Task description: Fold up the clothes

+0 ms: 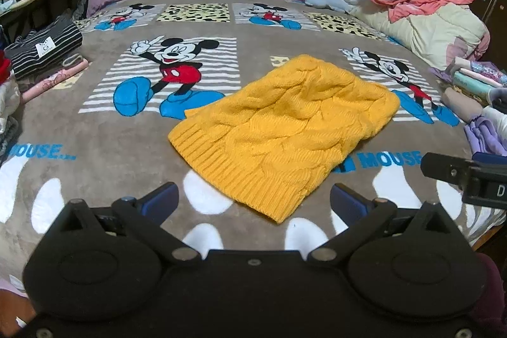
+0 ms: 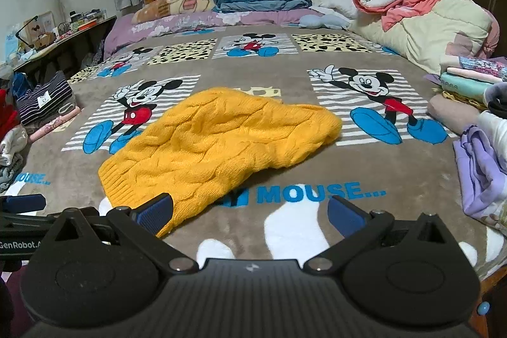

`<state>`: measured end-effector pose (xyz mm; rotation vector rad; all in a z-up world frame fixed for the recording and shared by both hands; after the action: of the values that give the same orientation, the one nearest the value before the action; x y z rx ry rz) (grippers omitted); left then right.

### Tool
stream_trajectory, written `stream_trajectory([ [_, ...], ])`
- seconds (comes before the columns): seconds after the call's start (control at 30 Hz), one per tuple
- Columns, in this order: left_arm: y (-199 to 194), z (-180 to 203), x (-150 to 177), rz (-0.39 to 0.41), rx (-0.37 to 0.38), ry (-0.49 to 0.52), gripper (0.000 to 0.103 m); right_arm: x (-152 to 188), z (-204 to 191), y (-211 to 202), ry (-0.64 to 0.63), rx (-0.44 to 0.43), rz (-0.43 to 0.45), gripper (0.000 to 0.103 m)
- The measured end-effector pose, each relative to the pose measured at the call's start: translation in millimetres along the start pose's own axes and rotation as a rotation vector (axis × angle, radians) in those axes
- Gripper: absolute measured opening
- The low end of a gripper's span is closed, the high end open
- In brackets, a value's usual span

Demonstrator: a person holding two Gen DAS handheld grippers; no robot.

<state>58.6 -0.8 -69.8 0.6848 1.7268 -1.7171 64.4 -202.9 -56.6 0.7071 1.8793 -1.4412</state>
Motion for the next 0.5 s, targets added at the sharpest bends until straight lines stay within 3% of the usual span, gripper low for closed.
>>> stream_trajectory([
  [0.33, 18.7, 3.4, 1.1, -0.045, -0.003, 0.009, 0.103, 1.3, 6.2, 13.3, 0.013, -0.002, -0.008, 0.103],
  [0.5, 30.9, 8.1, -1.5, -0.06, -0.018, 0.044, 0.103, -0.9, 8.9, 21.3, 0.017, -0.047, 0.001, 0.103],
])
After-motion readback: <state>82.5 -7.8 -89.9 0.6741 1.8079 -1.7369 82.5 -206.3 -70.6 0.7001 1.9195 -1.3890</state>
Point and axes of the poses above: each gripper's, at about its wrist camera, not at the fingertips, and y roughly the way its jaws point, z to its right, x to its underside, the point moved 8 cm from there along y, roughly the way its jaws point, and after that the axes turned 5 degrees about -x, right-handed, at the moved point
